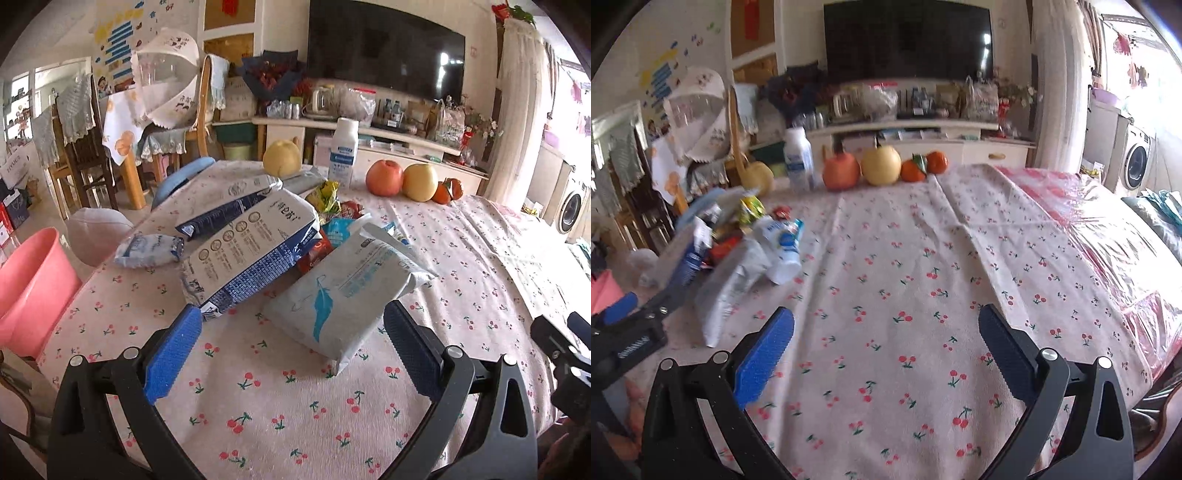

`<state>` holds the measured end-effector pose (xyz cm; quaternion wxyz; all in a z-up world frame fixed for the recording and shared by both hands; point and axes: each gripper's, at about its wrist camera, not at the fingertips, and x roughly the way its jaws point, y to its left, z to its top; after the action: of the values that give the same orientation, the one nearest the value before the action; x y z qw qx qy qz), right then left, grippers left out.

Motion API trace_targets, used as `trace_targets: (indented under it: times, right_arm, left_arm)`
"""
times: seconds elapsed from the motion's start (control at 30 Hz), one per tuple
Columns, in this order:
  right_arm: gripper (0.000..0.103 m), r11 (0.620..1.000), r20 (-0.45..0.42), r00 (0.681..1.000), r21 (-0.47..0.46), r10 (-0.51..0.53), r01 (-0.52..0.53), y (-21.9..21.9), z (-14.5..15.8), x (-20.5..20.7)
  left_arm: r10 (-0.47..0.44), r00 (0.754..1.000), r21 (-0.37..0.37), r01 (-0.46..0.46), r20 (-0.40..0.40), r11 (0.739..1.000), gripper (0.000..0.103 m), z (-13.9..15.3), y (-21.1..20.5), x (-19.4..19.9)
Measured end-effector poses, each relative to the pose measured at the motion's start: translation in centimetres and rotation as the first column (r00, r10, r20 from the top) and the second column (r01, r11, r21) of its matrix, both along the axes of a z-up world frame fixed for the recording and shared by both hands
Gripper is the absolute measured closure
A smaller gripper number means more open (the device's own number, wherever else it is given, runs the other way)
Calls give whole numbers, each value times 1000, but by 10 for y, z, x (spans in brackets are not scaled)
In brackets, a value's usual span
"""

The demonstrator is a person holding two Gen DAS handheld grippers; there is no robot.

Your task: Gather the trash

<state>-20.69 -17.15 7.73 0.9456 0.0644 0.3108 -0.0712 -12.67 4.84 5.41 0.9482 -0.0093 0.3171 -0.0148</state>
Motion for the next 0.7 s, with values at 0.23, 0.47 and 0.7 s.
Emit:
trace_targets:
  times: [0.23, 0.47, 0.7]
  right_arm:
    - [4, 999, 107, 994, -48, -3, 8, 12, 19, -29]
    - [4, 999, 138, 990, -49, -1, 8, 13, 22, -38]
    - [4, 997, 159, 987, -74, 36, -25, 23, 23, -42]
  left_arm:
    - [-16, 998, 33, 14, 54, 999, 4, 8, 1, -17]
    - [-14, 997, 27, 12, 81, 1000, 4, 14, 6, -29]
    - [-15, 995, 23, 13, 96, 1000, 4, 19, 9, -35]
